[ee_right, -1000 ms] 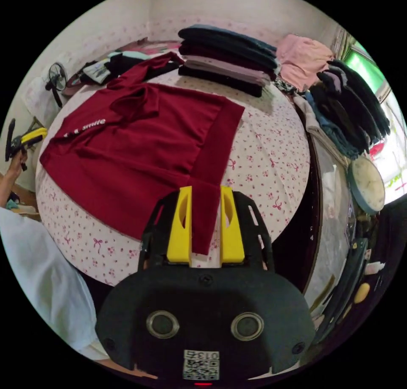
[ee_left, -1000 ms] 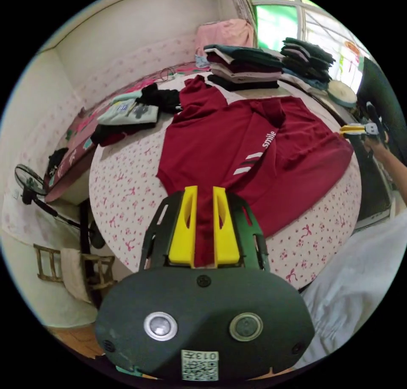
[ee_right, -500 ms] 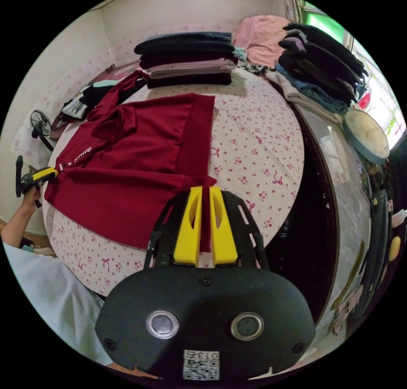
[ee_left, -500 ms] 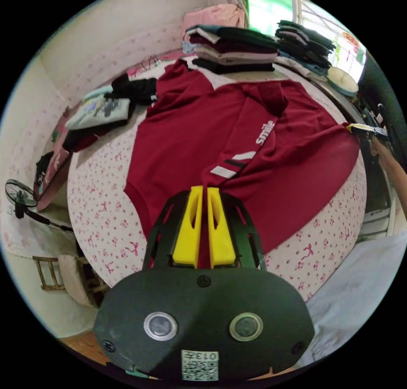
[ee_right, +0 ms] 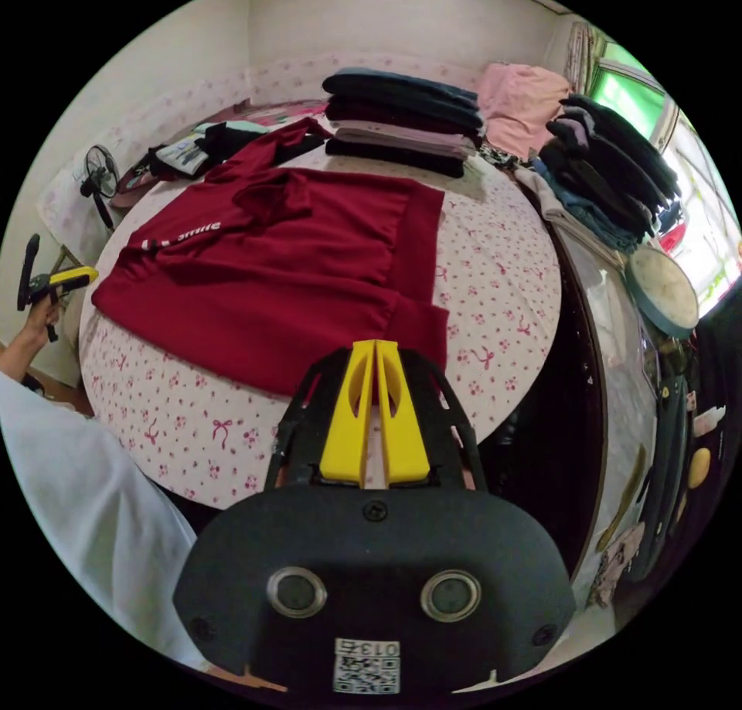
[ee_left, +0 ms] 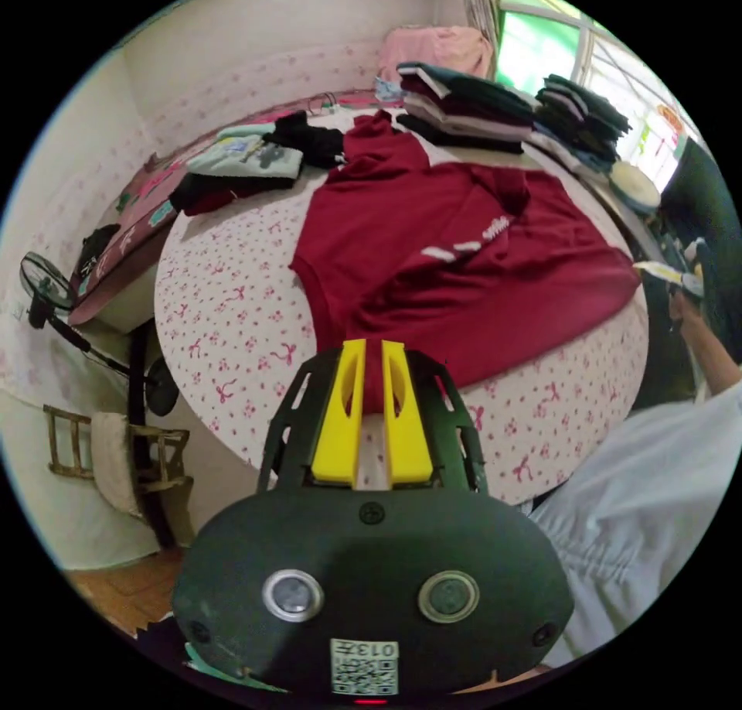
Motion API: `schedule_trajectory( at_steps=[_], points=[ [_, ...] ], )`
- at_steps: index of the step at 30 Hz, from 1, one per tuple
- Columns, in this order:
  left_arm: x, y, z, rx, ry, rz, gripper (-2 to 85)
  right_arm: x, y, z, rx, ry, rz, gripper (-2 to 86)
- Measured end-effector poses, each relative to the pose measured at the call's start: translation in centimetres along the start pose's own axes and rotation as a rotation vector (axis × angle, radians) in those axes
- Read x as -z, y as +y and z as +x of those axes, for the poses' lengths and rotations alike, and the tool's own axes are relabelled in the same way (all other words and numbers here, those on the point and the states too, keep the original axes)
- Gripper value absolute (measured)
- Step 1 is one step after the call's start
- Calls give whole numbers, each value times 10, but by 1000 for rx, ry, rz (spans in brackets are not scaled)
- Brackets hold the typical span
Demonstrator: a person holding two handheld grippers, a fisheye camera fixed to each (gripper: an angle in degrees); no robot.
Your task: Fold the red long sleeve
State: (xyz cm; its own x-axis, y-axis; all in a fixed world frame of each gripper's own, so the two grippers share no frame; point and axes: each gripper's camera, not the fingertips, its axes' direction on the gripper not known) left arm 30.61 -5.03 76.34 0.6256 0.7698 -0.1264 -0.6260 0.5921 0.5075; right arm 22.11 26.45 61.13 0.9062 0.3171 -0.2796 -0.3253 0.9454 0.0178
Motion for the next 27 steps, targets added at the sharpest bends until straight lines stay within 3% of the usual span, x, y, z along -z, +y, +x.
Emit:
schedule_trajectory(
  at_steps=[3,10,15,19,24,27],
  points=[
    [-39,12,10,-24,-54,-114,13,-19,10,-5,-43,14,-39,2],
    [-42,20,1,23,-23,-92,-2,-27,5,13,-58,-22,-99,2],
    [-41,10,46,-143,-92,-18,0,-13,-3,-30,165,-57,-5,2],
    [-75,4,66,-177,-124,-121,-1,-41,-7,-63,258,-28,-66,3],
    [-72,17,53,-143,-131,-127,1,-62,-5,-38,179,20,-189,10],
    [-59,19,41,-54,-121,-75,11,-42,-12,-14,107,-53,-66,24]
  ],
)
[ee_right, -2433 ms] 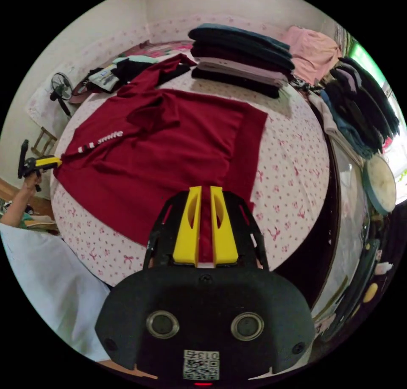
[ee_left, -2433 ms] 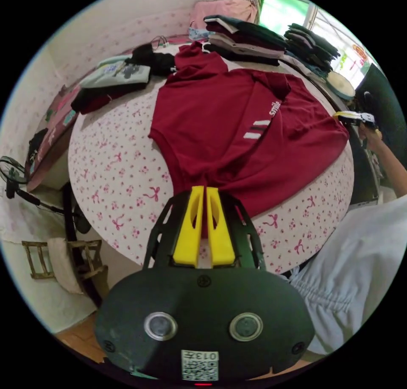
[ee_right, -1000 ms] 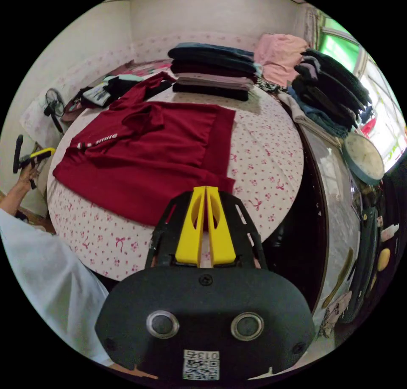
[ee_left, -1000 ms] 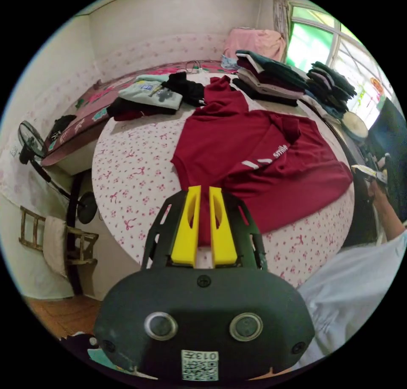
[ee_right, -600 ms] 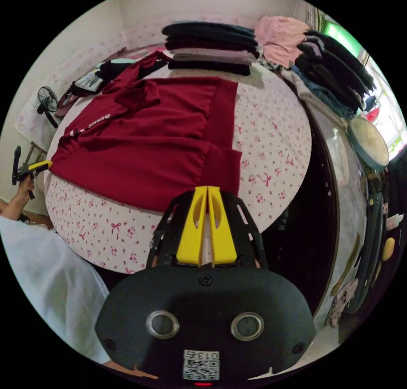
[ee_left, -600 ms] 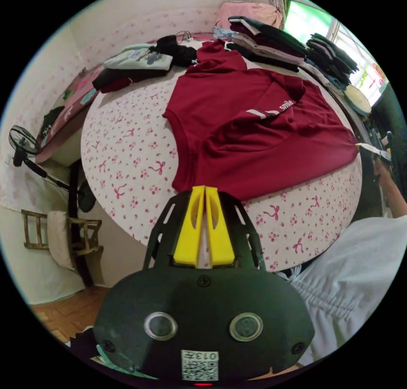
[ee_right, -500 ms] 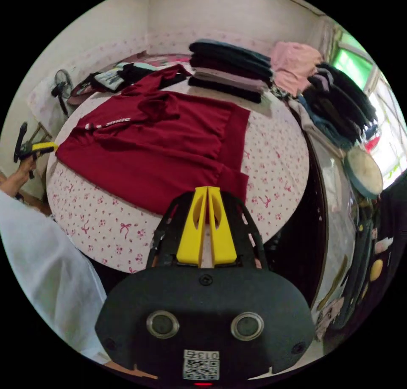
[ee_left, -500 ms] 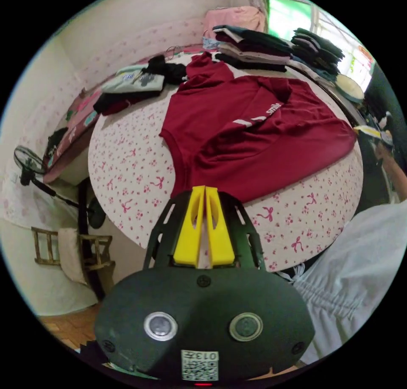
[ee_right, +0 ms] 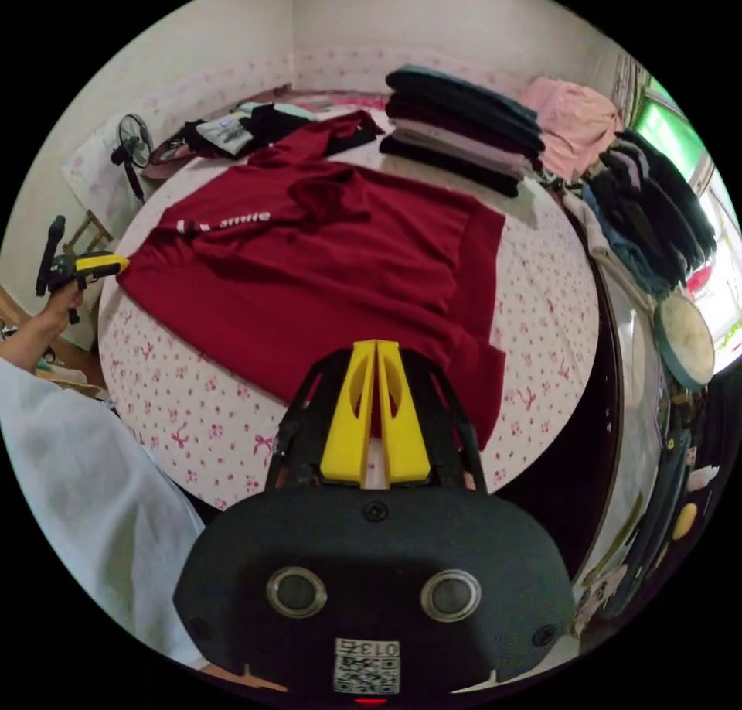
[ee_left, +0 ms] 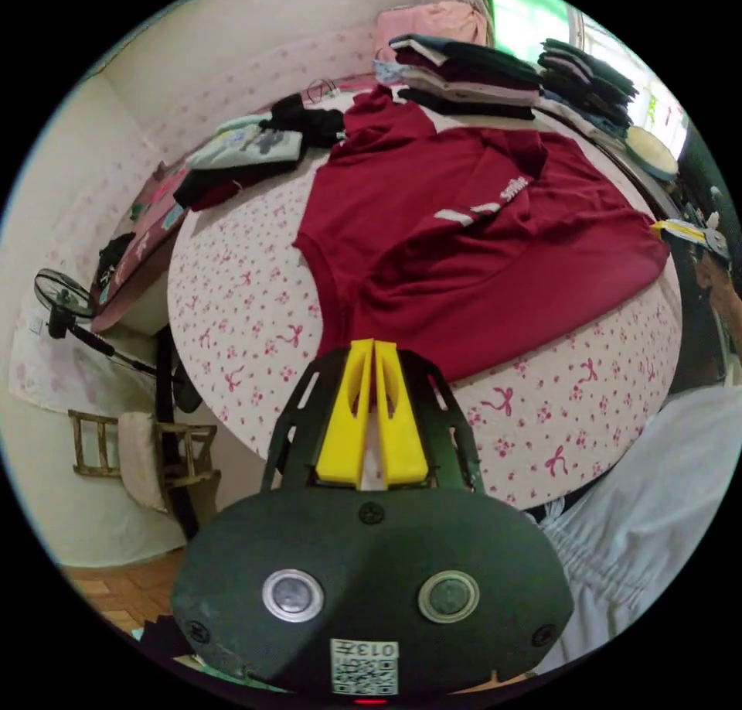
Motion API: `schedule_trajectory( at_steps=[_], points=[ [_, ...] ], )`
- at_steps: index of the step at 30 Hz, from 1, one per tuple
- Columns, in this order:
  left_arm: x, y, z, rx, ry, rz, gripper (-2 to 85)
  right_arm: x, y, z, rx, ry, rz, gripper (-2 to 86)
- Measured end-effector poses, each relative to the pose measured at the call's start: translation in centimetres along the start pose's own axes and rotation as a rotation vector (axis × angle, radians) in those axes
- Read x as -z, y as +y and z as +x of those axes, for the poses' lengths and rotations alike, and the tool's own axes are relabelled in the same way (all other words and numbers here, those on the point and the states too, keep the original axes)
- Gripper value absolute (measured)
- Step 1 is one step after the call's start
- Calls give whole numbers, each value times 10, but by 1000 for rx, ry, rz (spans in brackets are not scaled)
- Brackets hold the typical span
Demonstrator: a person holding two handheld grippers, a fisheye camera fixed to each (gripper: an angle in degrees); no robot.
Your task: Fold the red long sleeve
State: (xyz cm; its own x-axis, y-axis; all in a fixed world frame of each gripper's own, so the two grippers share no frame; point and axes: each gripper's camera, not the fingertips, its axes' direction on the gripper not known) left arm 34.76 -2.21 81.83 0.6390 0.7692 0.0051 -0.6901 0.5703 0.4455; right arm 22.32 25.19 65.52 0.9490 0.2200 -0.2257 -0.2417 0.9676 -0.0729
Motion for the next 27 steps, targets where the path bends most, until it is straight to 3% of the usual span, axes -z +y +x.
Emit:
schedule_trajectory(
  at_steps=[4,9,16,21,23,27],
  points=[
    [18,-23,18,-62,-37,121,61,11,-38,-5,80,-37,139,79],
    [9,-56,39,-132,-56,141,104,-14,-100,-17,171,-118,173,117],
    [-30,-74,54,-263,-46,-1,103,-63,-166,9,245,-137,-35,26],
    [-34,-69,57,-254,-21,26,98,-24,-190,113,-1,-433,152,16],
    [-34,-65,59,-255,-28,47,98,-9,-180,181,-244,-684,299,15],
    [-36,-60,64,-245,-30,68,94,7,-146,248,-432,-902,490,18]
  ],
)
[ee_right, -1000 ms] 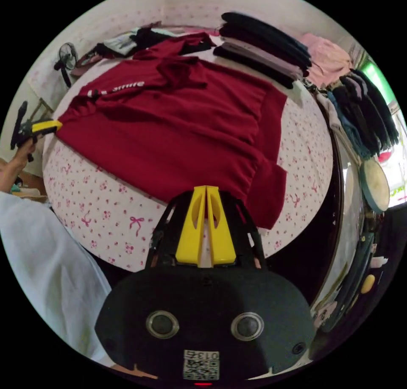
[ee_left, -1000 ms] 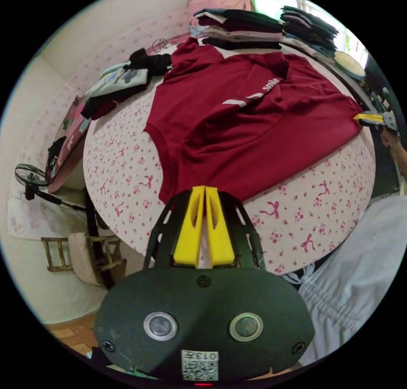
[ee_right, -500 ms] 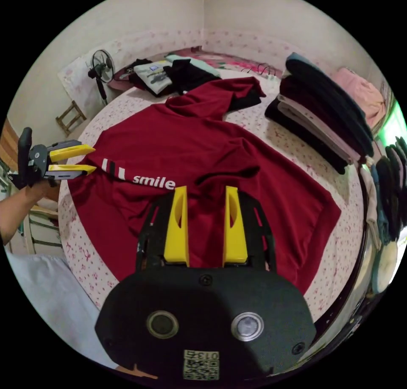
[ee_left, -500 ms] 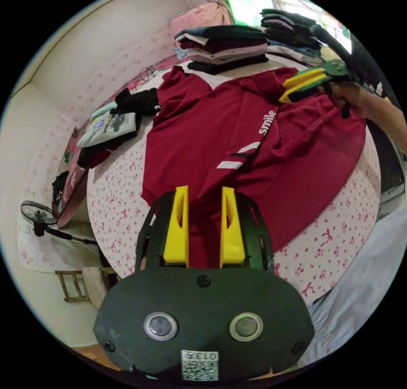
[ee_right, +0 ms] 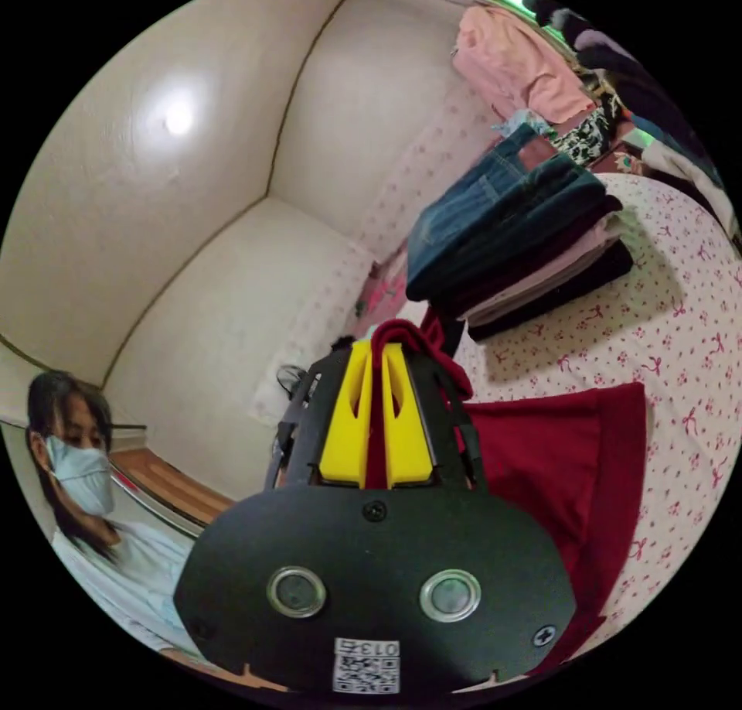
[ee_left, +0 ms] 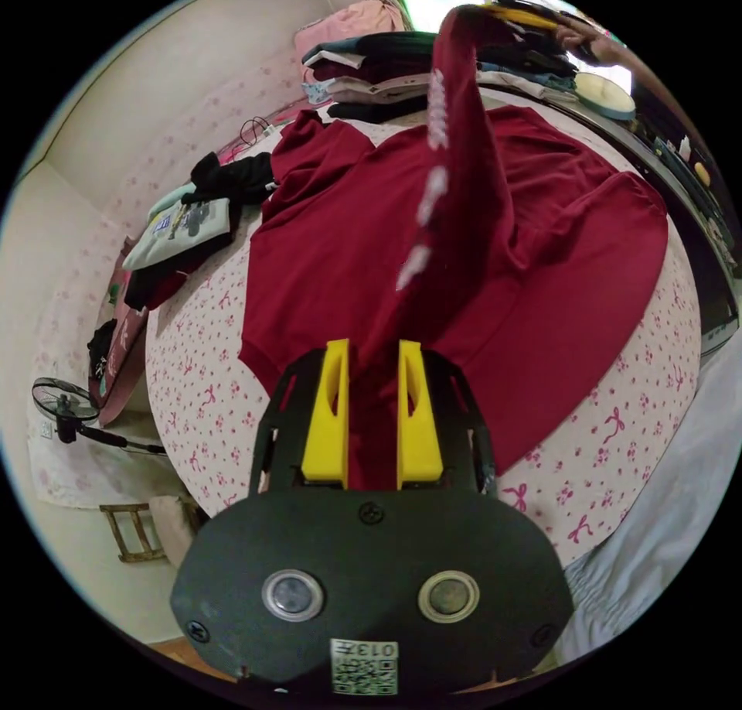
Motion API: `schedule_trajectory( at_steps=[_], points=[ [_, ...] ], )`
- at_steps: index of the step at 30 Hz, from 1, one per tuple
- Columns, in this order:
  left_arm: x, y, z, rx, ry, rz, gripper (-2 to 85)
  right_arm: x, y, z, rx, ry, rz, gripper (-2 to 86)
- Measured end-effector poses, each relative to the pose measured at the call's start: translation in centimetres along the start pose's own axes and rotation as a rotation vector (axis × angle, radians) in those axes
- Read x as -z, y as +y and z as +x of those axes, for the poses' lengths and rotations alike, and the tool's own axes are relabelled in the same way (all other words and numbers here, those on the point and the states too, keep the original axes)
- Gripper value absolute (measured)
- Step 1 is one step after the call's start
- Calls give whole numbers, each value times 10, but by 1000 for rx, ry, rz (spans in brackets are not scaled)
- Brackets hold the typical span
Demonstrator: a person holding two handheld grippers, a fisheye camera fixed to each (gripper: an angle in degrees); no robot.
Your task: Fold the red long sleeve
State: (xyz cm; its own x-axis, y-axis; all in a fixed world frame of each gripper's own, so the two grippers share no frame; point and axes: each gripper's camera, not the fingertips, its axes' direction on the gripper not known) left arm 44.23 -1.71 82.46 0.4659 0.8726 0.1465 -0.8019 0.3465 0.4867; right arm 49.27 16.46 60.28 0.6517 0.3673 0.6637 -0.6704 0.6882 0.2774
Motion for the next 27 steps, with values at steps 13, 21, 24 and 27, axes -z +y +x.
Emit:
schedule_trajectory(
  at_steps=[13,21,24,27],
  points=[
    [20,19,31,-53,-98,52,3,160,132,24,41,-58,-59,21],
    [12,28,56,-177,-120,-19,0,172,231,96,-320,238,-102,28],
    [18,25,56,-143,-124,-7,0,163,228,86,-258,305,-119,28],
    [24,24,59,-117,-151,19,0,154,218,58,-74,402,-143,29]
  ],
)
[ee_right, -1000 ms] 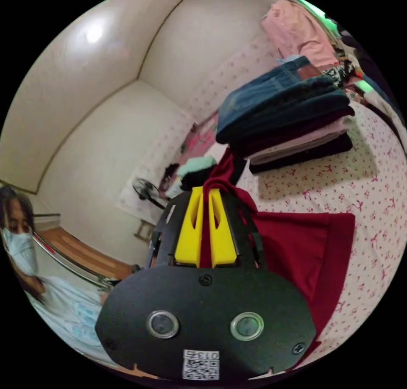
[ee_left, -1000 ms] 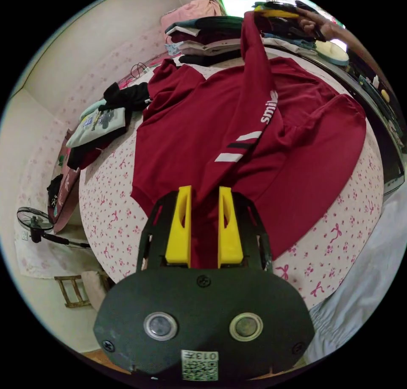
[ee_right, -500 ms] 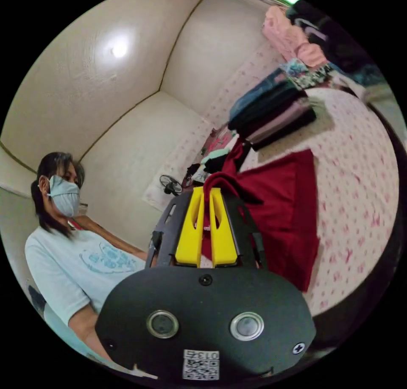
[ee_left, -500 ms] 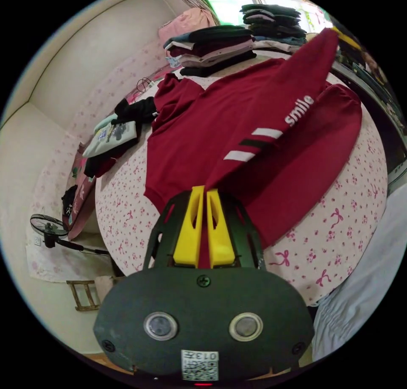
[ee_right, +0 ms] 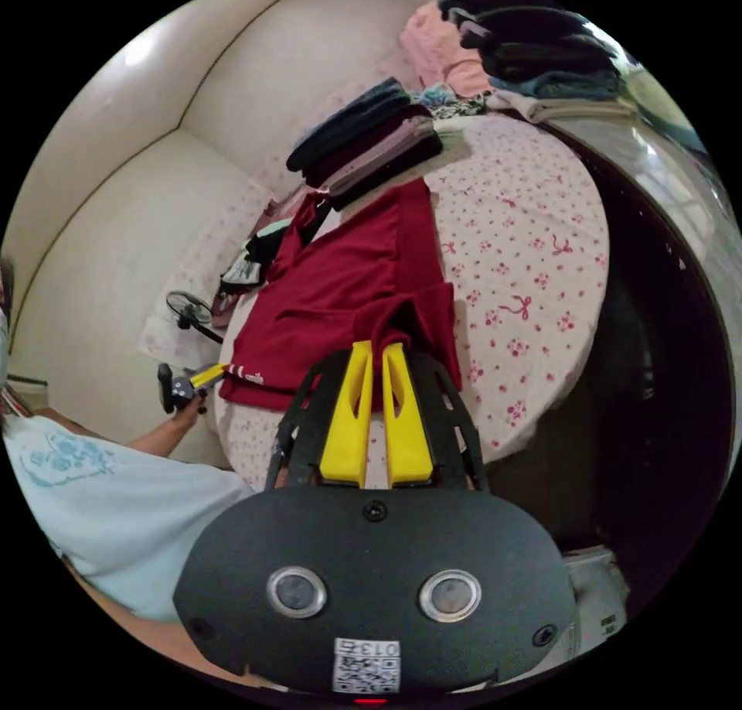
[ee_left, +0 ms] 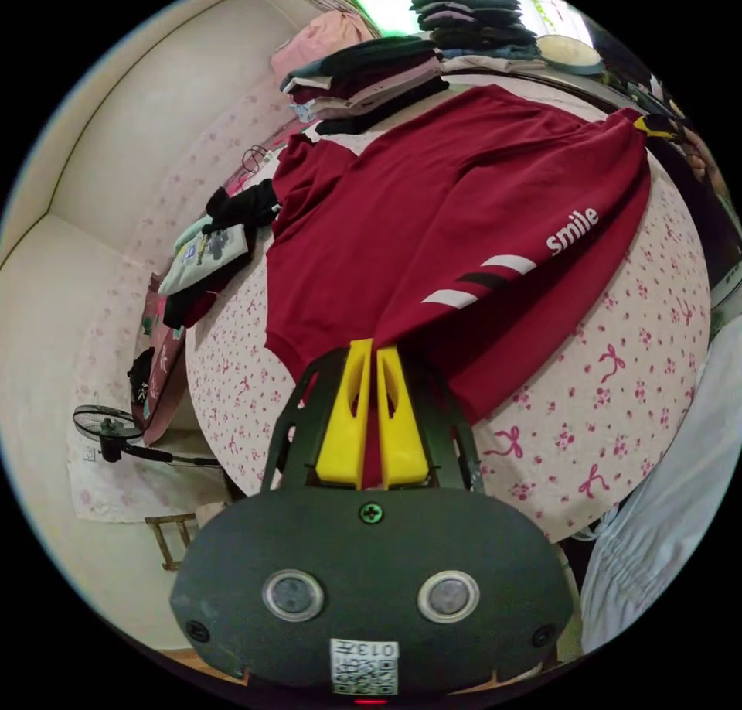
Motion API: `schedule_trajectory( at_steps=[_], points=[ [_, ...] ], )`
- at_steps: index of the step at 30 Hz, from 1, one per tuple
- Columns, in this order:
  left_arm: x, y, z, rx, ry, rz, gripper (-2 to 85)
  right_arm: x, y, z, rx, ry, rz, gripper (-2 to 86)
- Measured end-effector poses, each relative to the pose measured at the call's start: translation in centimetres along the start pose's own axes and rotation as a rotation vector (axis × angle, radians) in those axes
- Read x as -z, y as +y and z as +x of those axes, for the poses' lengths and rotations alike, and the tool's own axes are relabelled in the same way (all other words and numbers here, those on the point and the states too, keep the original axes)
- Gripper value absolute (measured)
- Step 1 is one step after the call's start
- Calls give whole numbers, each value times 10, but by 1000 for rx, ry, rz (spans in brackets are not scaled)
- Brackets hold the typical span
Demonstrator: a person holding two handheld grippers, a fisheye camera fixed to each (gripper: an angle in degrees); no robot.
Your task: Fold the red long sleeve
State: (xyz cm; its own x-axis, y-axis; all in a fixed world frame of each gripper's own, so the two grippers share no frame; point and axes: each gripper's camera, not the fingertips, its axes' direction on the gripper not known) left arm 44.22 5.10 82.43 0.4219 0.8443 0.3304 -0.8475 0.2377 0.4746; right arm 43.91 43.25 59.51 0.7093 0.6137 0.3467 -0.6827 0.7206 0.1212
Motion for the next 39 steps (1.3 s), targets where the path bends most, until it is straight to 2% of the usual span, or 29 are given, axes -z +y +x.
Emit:
schedule_trajectory(
  at_steps=[2,4,10,14,18,21,23,25,27,30,31,35,37,39],
  points=[
    [-5,0,6,-15,1,-30,1,-8,-1,-11,67,69,-28,31],
    [-12,1,13,-22,1,-54,1,-21,-1,-4,24,97,-103,34],
    [3,7,16,-90,-18,-86,6,-11,-7,-11,-12,2,-205,69],
    [22,28,-2,-5,21,-66,13,18,-15,-31,-14,5,-60,83],
    [45,17,-19,103,29,24,41,0,-33,-63,61,86,-88,92],
    [40,-10,-14,92,63,28,61,-41,-49,-92,168,228,-240,84],
    [27,-22,-10,80,113,-14,65,-78,-53,-108,251,316,-412,55],
    [6,-31,-6,61,178,-114,66,-93,-56,-122,288,340,-483,45],
    [6,-31,-6,78,160,-97,65,-91,-59,-146,367,405,-424,42],
    [10,-30,-6,96,141,-91,64,-78,-54,-186,502,471,-200,48],
    [11,-29,-7,103,137,-84,63,-81,-52,-190,484,499,-163,59],
    [16,-28,-14,99,138,-88,63,-110,-51,-163,255,546,-274,102],
    [25,-23,-27,132,131,-96,62,-99,-55,-165,168,527,-205,99],
    [36,-16,-43,210,142,-52,61,-87,-59,-181,168,589,-99,85]
  ],
)
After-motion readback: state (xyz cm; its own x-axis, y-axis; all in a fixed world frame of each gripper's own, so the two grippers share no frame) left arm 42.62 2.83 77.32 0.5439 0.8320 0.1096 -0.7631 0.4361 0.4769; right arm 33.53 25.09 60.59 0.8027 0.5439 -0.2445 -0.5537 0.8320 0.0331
